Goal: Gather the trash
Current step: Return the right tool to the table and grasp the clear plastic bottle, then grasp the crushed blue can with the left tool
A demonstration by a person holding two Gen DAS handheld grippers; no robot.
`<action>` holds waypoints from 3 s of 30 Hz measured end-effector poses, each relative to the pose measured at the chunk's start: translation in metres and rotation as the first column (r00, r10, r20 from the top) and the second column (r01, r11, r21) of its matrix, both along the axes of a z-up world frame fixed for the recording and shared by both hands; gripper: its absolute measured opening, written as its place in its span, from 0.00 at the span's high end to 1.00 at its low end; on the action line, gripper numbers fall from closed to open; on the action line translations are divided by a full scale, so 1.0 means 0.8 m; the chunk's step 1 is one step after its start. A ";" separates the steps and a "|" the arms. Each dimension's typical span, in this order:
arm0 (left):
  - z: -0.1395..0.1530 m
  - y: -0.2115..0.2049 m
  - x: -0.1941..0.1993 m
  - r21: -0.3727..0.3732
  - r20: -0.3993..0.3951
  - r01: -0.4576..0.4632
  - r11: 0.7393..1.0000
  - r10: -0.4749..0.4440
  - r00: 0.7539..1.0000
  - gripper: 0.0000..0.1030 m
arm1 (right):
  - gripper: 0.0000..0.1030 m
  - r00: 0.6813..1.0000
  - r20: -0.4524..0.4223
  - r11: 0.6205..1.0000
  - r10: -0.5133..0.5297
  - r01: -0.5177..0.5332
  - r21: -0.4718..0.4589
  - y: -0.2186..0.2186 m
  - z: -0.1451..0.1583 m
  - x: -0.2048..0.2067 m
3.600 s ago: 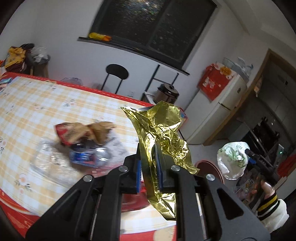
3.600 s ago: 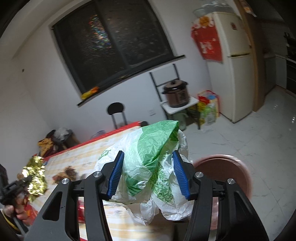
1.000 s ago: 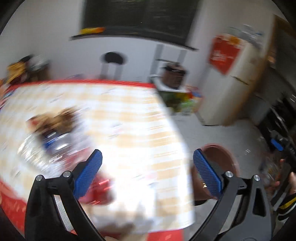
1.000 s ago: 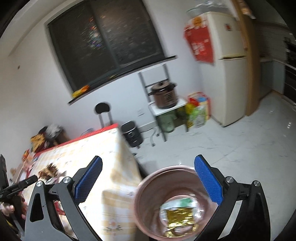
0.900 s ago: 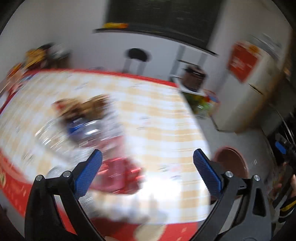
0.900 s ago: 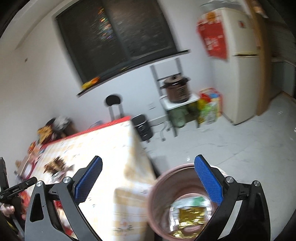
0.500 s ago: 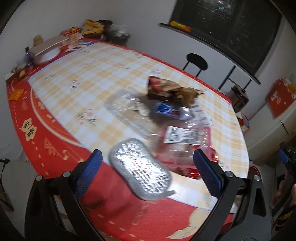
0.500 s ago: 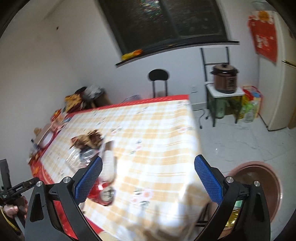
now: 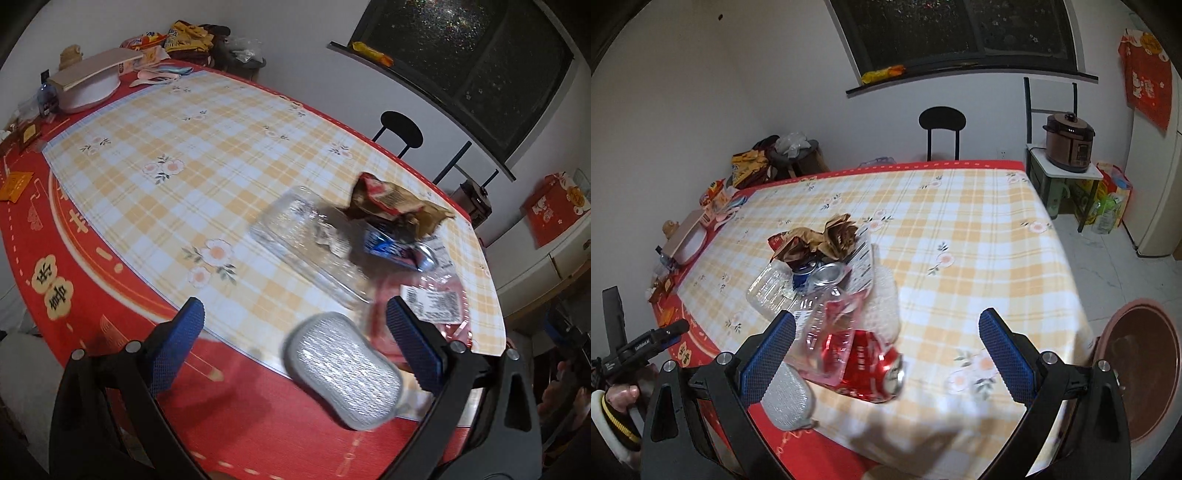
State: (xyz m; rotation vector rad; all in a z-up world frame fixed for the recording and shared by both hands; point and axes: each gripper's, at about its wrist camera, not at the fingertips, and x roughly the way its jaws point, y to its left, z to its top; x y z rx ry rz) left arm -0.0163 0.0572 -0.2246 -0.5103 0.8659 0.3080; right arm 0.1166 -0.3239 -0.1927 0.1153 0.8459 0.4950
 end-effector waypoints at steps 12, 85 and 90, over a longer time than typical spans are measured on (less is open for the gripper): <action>-0.014 0.110 0.013 0.021 -0.023 0.051 0.998 -0.050 0.998 0.06 | 0.05 0.992 -0.116 0.996 -0.055 0.063 0.062 0.089 -0.059 -0.016; -0.038 0.032 0.102 -0.066 0.016 0.362 0.930 -0.362 0.932 0.06 | 0.55 0.972 -0.146 0.929 -0.182 0.219 0.297 0.038 -0.022 -0.033; -0.039 0.015 0.133 -0.040 0.037 0.406 0.913 -0.404 0.914 0.06 | 0.55 0.969 -0.133 0.925 -0.209 0.240 0.295 0.018 -0.016 -0.031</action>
